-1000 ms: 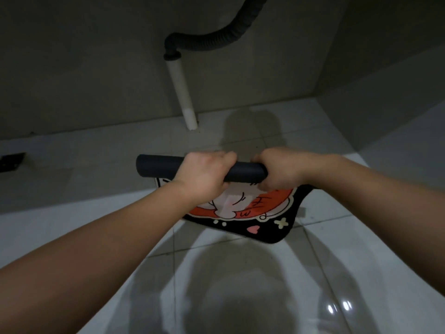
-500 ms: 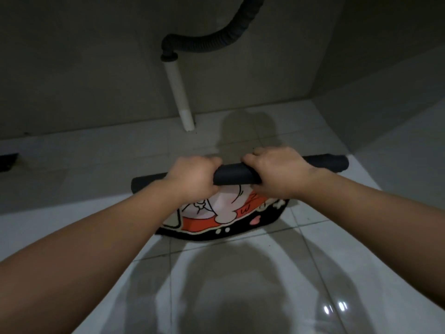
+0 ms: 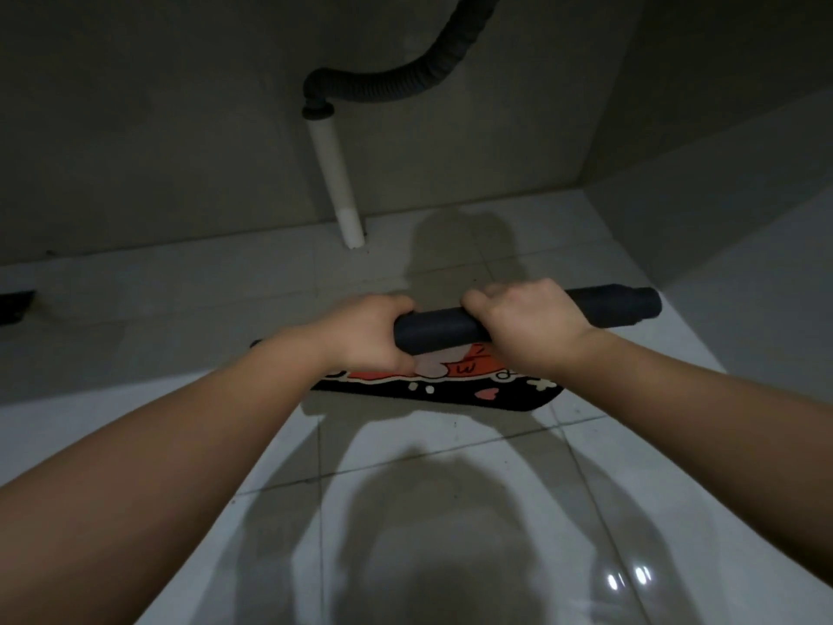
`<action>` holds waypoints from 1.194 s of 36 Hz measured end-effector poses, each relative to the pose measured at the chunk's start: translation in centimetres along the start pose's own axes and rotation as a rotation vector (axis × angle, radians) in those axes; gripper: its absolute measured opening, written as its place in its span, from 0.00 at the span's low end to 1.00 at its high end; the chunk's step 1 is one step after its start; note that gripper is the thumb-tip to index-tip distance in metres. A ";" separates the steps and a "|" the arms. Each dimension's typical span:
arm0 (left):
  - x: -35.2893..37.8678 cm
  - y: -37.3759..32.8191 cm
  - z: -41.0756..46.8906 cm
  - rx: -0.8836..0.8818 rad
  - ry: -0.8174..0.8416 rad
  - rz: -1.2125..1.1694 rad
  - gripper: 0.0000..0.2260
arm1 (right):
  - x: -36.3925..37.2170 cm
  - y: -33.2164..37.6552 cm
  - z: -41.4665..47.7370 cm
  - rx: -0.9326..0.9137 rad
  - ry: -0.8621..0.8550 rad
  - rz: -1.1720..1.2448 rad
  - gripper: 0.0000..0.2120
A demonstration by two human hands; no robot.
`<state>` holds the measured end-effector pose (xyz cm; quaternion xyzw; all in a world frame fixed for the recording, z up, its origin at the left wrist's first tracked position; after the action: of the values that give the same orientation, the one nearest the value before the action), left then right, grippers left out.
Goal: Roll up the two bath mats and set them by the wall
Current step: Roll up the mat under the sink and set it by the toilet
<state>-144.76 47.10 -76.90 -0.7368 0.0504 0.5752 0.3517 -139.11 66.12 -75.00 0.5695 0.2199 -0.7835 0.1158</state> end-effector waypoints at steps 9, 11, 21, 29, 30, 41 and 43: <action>0.7 -0.2 -1.2 0.249 -0.374 0.453 0.09 | 0.6 -0.6 0.7 0.198 0.342 0.312 0.24; 0.9 -0.6 -1.6 0.350 -0.471 0.522 0.12 | 0.7 -1.1 0.9 0.278 0.500 0.393 0.37; 0.7 -0.9 -0.4 0.211 -0.296 0.464 0.15 | 1.5 -0.7 0.7 0.276 0.396 0.379 0.11; 0.9 0.2 0.7 0.023 0.042 0.050 0.26 | 1.2 0.4 -0.5 -0.069 -0.038 -0.001 0.14; 1.0 0.2 0.7 0.031 0.048 0.069 0.23 | 1.2 0.4 -0.5 -0.081 -0.060 -0.027 0.16; 2.4 -0.8 -1.6 0.427 -0.517 0.517 0.16 | 2.2 -0.3 0.7 0.354 0.678 0.633 0.25; 2.4 -0.9 -1.5 0.438 -0.532 0.511 0.18 | 2.3 -0.2 0.7 0.375 0.665 0.683 0.21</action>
<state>-142.31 47.68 -78.47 -0.4347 0.2596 0.7896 0.3468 -140.55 66.13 -76.97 0.8383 -0.0983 -0.5035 0.1848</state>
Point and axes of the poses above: each hand's wrist, its own z-axis towards the middle knuckle, its own x-axis out of the palm, y = z × x, the point moved 2 cm from there along z, towards the middle knuckle, and after that the axes turned 7 degrees about -y, right-handed, at the moved point
